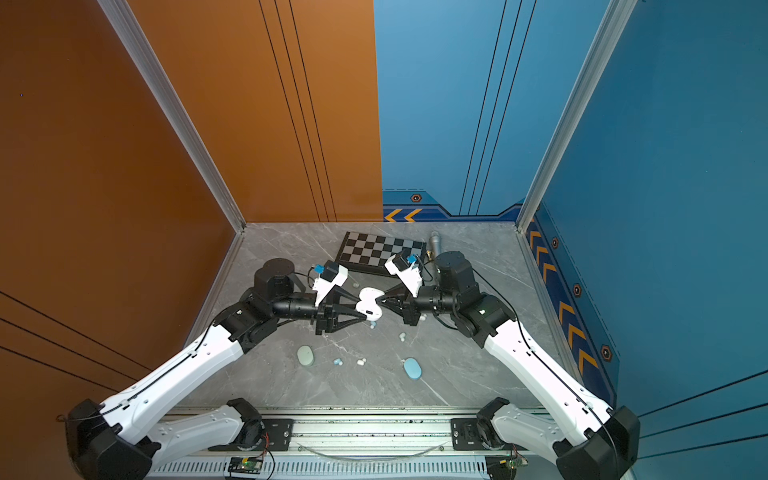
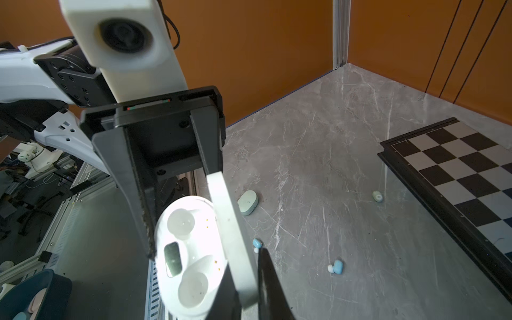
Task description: Insert the wireless bluetooth earbuds into the charging case
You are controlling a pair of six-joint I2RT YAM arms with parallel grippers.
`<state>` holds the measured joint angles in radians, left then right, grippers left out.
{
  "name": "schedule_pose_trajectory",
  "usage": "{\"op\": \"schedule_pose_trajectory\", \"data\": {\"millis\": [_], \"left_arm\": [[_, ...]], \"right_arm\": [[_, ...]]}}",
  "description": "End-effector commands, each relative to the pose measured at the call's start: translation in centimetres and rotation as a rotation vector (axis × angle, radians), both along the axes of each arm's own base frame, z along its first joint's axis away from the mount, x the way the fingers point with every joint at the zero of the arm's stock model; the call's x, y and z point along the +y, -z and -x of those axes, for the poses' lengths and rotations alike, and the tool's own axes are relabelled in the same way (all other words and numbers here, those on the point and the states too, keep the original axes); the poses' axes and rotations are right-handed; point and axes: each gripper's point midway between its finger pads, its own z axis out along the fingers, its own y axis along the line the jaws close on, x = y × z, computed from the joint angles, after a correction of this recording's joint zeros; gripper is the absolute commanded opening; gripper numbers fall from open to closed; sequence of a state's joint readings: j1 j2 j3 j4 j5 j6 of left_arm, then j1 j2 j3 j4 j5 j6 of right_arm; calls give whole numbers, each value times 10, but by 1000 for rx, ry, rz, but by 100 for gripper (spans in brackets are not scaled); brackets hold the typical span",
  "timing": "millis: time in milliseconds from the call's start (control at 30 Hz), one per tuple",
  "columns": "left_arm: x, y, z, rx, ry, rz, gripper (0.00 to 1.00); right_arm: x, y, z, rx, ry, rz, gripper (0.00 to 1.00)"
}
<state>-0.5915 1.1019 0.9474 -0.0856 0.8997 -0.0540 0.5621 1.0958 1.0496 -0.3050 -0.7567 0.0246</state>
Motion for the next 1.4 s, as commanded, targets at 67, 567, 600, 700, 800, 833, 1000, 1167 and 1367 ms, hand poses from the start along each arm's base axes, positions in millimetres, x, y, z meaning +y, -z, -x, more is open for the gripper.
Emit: {"op": "schedule_pose_trajectory", "data": {"millis": [67, 567, 600, 700, 800, 833, 1000, 1167, 1367], "left_arm": [[1, -3, 0, 19, -11, 10, 38], [36, -49, -14, -175, -229, -81, 72], [38, -53, -16, -198, -240, -92, 71], [36, -57, -19, -266, -242, -140, 69], [28, -51, -19, -312, -211, -195, 66], [25, -48, -19, -325, -200, -211, 66], [8, -38, -24, -410, -191, -285, 61], [-2, -32, -35, -456, -214, -344, 52], [-8, -33, -38, -485, -207, -356, 44]], "right_arm": [[-8, -18, -8, -94, 72, -33, 0], [-25, -11, -17, -298, 193, 140, 0], [-25, -11, -17, -305, 193, 144, 0], [-20, -13, -14, -322, 186, 144, 0], [-15, -16, -12, -333, 178, 133, 0], [-14, -17, -10, -335, 174, 129, 0], [-10, -20, -6, -336, 165, 118, 0], [-12, -21, -3, -336, 163, 114, 0], [-6, -19, 8, -332, 129, 108, 0]]}}
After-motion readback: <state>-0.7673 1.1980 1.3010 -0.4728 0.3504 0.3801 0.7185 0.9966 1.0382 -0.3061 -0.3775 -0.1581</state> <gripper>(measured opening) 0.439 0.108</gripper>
